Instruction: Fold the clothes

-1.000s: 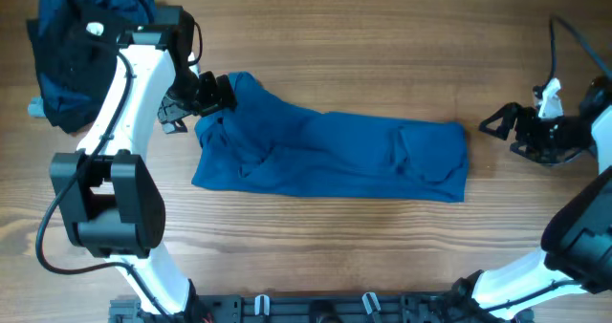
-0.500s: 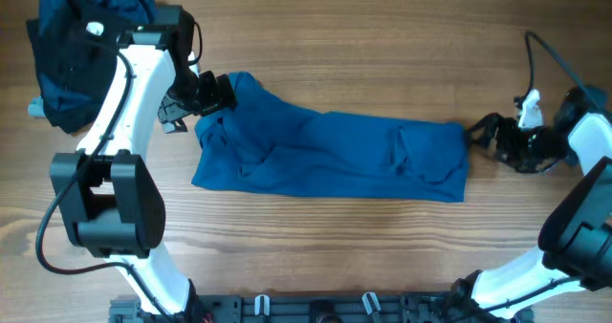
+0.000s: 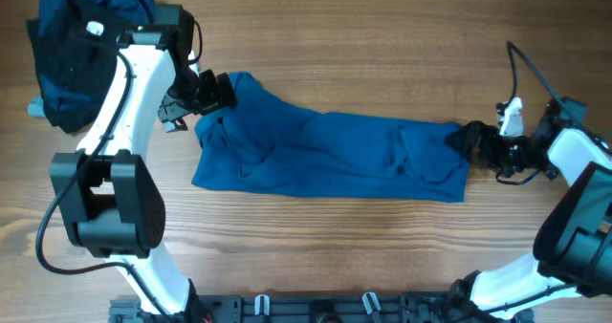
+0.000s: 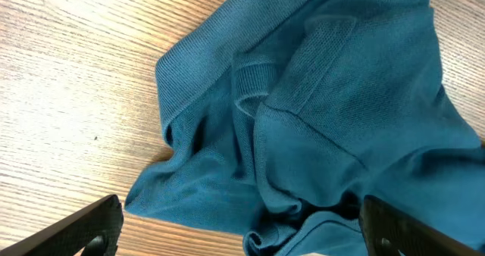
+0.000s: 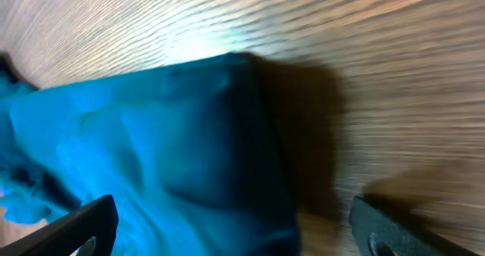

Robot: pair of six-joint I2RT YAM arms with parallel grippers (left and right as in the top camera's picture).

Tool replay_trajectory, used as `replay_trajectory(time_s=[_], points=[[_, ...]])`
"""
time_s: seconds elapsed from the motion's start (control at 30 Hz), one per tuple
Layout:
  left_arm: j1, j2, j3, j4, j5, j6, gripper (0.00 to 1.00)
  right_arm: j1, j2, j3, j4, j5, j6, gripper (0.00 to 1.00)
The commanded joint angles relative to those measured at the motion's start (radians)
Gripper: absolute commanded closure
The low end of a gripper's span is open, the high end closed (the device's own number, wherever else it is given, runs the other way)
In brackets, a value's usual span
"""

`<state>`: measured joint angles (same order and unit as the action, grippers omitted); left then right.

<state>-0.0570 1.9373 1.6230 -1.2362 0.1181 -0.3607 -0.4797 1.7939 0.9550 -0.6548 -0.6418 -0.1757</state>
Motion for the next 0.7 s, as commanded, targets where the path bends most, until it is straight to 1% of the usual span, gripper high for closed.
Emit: replay_trajectory(time_s=[0.0, 0.07, 0.13, 0.23, 0.3, 0.37, 0.43, 0.47, 0.53, 0.6, 0.63, 0.67], points=[[0.002, -0.012, -0.002, 0.002, 0.008, 0.013, 0.00, 0.022, 0.063, -0.066, -0.041, 0.056, 0.079, 0.01], [0.002, -0.012, -0.002, 0.000, 0.008, 0.013, 0.00, 0.023, 0.063, -0.066, -0.063, 0.057, 0.070, 0.01], [0.002, -0.012, -0.002, 0.003, 0.009, 0.013, 0.00, 0.023, 0.063, -0.066, -0.073, 0.051, 0.074, 0.06], [0.002, -0.012, -0.002, 0.003, 0.009, 0.013, 0.00, 0.023, 0.063, -0.067, -0.098, 0.010, 0.070, 0.09], [0.002, -0.012, -0.002, 0.003, 0.013, 0.013, 0.00, 0.023, 0.063, -0.067, -0.104, 0.019, 0.070, 0.15], [0.002, -0.012, -0.002, 0.003, 0.023, 0.013, 0.00, 0.023, 0.063, -0.067, -0.098, 0.019, 0.071, 0.33], [0.002, -0.012, -0.002, 0.003, 0.023, 0.013, 0.00, 0.023, 0.063, -0.067, -0.097, 0.019, 0.071, 0.49], [0.002, -0.012, -0.002, 0.003, 0.023, 0.013, 0.00, 0.023, 0.063, -0.067, -0.092, 0.019, 0.071, 0.53], [0.002, -0.012, -0.002, 0.003, 0.023, 0.013, 0.00, 0.023, 0.063, -0.067, -0.089, 0.019, 0.071, 0.55], [0.002, -0.012, -0.002, 0.003, 0.023, 0.013, 0.00, 0.023, 0.063, -0.067, -0.088, 0.019, 0.070, 0.74], [0.002, -0.012, -0.002, 0.003, 0.023, 0.013, 0.00, 0.023, 0.063, -0.067, -0.084, 0.019, 0.071, 0.79], [0.002, -0.012, -0.002, 0.003, 0.023, 0.013, 0.00, 0.023, 0.063, -0.067, -0.080, 0.019, 0.071, 0.91]])
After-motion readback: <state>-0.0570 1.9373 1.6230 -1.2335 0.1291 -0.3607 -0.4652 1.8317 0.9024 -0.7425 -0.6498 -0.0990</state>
